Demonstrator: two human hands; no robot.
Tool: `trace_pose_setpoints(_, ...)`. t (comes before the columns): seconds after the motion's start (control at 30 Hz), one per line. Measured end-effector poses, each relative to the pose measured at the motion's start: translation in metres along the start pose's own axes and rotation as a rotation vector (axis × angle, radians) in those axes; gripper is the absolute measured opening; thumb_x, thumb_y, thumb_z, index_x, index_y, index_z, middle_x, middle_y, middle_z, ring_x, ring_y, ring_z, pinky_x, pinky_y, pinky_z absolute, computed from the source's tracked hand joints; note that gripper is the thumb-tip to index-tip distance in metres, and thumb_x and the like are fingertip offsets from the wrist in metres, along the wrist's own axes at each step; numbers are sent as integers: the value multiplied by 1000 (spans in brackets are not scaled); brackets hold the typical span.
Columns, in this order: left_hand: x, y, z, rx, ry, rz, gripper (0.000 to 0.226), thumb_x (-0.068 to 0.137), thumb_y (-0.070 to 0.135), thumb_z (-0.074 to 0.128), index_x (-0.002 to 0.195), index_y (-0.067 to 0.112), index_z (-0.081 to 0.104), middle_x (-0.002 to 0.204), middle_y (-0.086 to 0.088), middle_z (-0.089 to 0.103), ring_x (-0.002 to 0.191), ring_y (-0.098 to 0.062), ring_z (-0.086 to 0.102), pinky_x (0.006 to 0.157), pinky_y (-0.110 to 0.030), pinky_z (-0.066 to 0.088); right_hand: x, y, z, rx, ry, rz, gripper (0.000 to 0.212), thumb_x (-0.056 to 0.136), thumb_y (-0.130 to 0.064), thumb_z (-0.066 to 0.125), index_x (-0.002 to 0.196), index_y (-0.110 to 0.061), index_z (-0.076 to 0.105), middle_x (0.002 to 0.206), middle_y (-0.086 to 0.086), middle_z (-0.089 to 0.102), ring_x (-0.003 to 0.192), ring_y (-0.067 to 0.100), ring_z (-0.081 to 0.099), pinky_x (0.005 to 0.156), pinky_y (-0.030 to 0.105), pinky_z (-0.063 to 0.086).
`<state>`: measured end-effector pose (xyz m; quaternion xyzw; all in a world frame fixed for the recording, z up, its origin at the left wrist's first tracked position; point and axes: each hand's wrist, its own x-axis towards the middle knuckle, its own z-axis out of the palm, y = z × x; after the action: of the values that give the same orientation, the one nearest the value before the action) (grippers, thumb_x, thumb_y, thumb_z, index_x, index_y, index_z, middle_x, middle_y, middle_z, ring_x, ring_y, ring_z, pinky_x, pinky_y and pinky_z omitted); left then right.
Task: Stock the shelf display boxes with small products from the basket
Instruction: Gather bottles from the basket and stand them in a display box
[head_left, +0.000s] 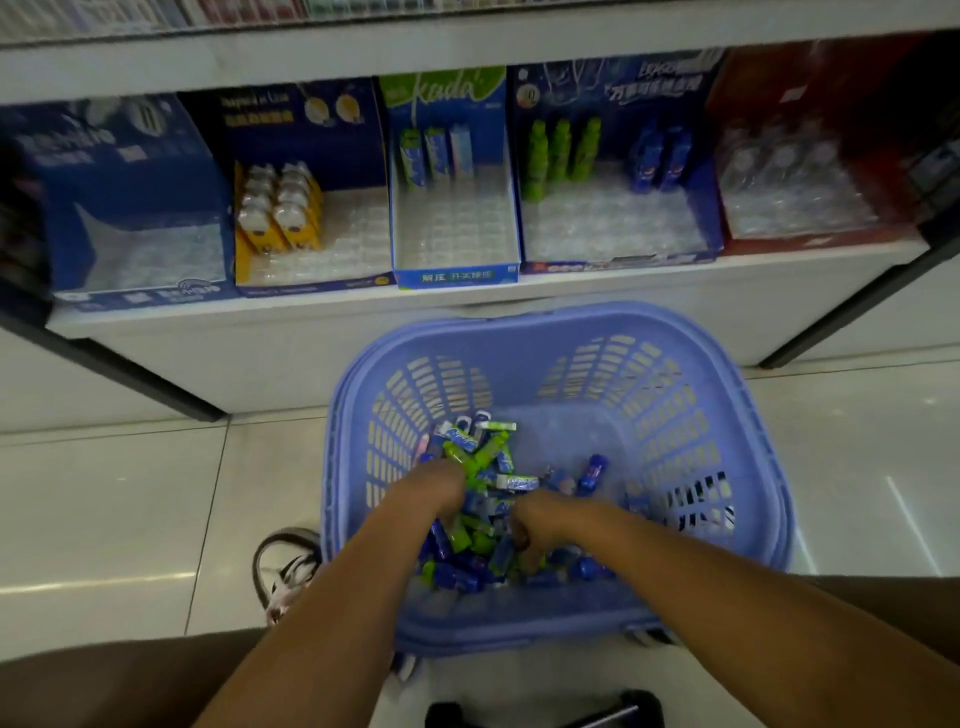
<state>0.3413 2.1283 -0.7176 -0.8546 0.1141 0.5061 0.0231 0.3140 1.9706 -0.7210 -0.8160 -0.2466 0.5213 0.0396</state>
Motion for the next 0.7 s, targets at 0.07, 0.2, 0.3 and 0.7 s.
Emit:
trace_pose_setpoints(0.07, 3, 4, 2, 37, -35, -19, 28, 80, 12, 73, 104, 0, 65, 115, -18, 64, 103, -31, 62, 87, -38, 50, 4, -1, 8, -31, 18, 8, 37, 73, -36, 77, 88, -2, 70, 76, 11, 58, 63, 24, 51, 52, 26, 40)
trace_pose_setpoints(0.2, 4, 6, 12, 67, -135, -48, 52, 79, 22, 75, 124, 4, 56, 123, -13, 60, 109, -30, 60, 88, -38, 49, 8, 3, 2, -61, -33, 21, 39, 77, -34, 73, 99, -3, 68, 87, 14, 62, 76, 28, 54, 71, 34, 48)
trace_pose_setpoints(0.3, 0, 0, 10, 22, -146, -43, 52, 79, 29, 75, 123, 6, 58, 121, -11, 61, 106, -29, 61, 89, -40, 52, -1, 19, -18, 129, -78, 45, 34, 82, -29, 70, 103, -3, 67, 91, 10, 59, 83, 24, 57, 73, 32, 47)
trace_pose_setpoints(0.7, -64, -7, -110, -852, 323, 357, 25, 79, 28, 76, 93, 8, 71, 71, 4, 65, 66, -9, 59, 64, -22, 50, -107, 51, -112, 1228, 424, -385, 44, 87, 0, 58, 129, -5, 46, 108, 21, 66, 95, 37, 66, 88, 38, 56)
